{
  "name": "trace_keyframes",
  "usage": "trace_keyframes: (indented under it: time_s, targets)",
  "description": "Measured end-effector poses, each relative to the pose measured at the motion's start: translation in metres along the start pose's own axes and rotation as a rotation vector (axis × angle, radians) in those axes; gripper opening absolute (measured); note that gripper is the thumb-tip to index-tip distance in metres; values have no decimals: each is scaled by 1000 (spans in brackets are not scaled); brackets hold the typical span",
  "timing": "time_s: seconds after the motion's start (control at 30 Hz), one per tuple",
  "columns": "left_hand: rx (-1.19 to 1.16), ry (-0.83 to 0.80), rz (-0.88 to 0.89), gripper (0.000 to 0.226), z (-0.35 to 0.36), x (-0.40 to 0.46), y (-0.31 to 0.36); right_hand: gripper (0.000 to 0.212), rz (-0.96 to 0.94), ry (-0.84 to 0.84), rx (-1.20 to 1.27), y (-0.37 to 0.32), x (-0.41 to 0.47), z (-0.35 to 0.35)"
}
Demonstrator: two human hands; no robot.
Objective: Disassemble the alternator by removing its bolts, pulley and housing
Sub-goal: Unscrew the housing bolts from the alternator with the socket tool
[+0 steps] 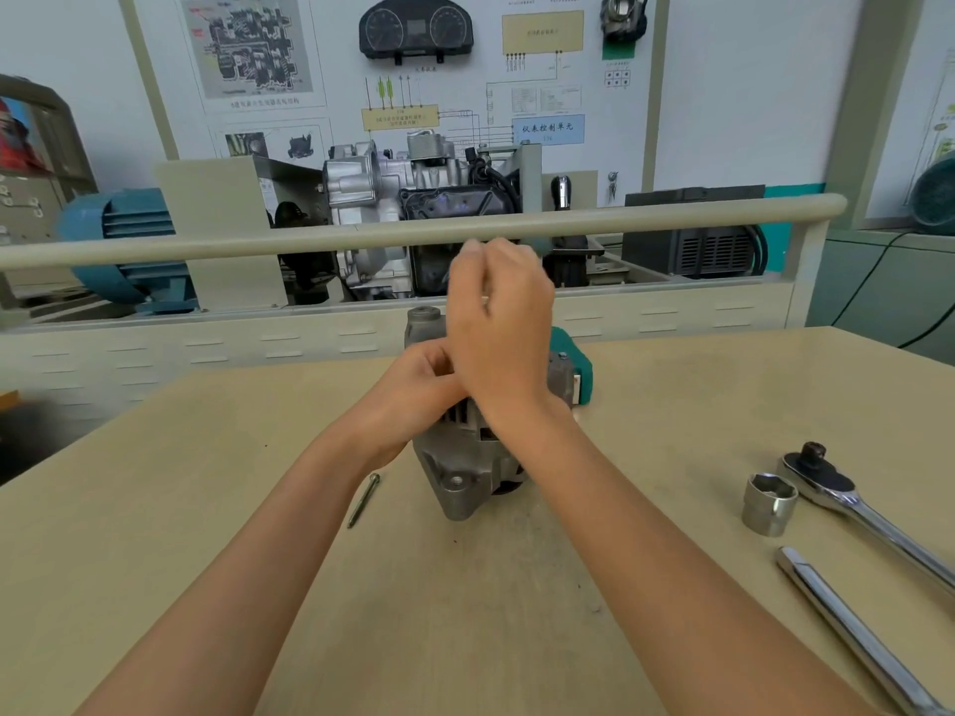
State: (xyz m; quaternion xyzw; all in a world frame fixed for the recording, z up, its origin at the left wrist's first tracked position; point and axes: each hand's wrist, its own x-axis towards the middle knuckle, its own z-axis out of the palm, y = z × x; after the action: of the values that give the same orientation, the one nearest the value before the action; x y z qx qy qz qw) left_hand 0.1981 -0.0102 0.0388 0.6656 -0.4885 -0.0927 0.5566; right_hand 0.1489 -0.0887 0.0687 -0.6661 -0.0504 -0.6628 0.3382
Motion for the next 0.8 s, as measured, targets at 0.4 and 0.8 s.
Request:
trace_keyframes:
  time_s: [0.4,0.8]
  targets:
    - [-79,-19,-25,30,2,1,3,59,591,-223,843,9,27,-18]
    - [-33,11,-22,16,4,1,3,52,433,-61,549,-2,13,-9]
